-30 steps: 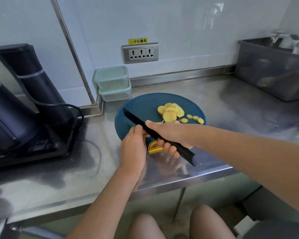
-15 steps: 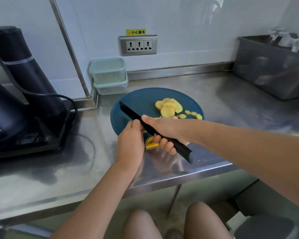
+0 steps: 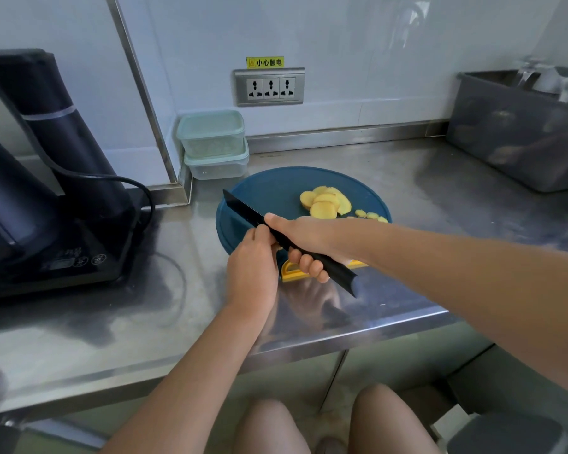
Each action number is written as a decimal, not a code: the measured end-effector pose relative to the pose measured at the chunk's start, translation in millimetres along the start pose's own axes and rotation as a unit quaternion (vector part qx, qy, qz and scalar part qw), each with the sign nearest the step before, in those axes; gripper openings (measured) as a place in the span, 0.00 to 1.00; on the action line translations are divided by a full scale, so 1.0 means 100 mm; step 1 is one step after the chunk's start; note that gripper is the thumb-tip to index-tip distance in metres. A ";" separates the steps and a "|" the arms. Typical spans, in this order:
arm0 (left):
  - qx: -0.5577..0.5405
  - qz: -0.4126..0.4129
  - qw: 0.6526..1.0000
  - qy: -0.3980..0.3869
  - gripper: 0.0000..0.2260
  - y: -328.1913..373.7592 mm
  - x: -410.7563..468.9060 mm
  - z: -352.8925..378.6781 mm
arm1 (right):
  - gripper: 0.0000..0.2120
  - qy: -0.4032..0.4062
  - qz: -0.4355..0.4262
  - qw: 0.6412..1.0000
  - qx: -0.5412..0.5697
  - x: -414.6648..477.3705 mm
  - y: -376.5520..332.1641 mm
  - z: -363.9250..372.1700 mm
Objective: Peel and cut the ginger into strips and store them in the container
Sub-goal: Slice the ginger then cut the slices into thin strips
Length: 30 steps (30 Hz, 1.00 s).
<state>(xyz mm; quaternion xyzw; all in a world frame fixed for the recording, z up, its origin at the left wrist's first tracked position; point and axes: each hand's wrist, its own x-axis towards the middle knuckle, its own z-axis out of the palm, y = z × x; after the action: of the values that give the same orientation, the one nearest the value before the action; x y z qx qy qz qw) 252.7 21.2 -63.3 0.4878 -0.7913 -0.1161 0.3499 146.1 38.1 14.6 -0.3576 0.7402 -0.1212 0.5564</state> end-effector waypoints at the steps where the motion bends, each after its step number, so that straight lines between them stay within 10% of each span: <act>1: -0.002 -0.001 1.000 0.002 0.06 0.00 0.00 0.00 | 0.33 0.004 -0.004 1.000 0.007 0.00 0.03 0.00; 30: -0.013 0.020 0.999 0.025 0.06 -0.05 0.03 0.06 | 0.34 -0.021 0.021 0.999 -0.035 0.02 0.04 -0.10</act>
<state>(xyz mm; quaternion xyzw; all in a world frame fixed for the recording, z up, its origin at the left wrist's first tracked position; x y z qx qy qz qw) 250.9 15.7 -69.3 0.4699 -0.7903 -0.1070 0.3783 135.2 37.0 14.4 -0.3635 0.7393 -0.0760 0.5618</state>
